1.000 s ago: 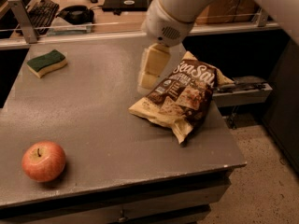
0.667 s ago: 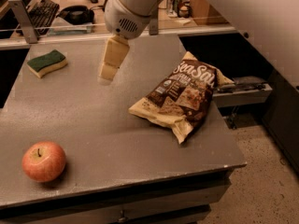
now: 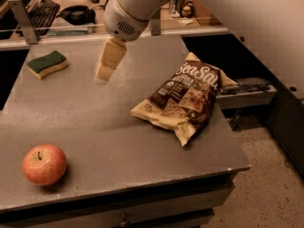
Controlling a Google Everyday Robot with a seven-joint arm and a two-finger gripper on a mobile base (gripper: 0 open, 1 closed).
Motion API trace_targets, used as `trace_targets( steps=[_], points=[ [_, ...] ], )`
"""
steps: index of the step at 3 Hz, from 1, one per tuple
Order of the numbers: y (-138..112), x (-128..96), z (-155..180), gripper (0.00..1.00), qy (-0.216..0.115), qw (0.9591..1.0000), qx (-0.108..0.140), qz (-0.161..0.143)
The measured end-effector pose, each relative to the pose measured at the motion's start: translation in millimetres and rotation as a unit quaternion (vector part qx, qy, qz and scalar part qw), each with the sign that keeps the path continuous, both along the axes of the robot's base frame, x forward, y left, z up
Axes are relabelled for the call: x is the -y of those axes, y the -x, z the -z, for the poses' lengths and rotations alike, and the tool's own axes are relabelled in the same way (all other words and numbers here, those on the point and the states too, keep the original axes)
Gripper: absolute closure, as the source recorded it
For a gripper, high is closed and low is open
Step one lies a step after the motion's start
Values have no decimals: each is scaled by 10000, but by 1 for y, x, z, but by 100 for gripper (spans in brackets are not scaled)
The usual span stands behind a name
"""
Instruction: Pick sponge
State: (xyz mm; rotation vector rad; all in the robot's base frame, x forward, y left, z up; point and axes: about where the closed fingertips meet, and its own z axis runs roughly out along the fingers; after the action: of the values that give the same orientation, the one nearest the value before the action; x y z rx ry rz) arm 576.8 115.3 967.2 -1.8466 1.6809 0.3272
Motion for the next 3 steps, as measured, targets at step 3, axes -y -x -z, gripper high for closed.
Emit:
trace_targets(
  steps=[3],
  points=[
    [-99,-131,66,0,-1500,9884,-241,77]
  ],
)
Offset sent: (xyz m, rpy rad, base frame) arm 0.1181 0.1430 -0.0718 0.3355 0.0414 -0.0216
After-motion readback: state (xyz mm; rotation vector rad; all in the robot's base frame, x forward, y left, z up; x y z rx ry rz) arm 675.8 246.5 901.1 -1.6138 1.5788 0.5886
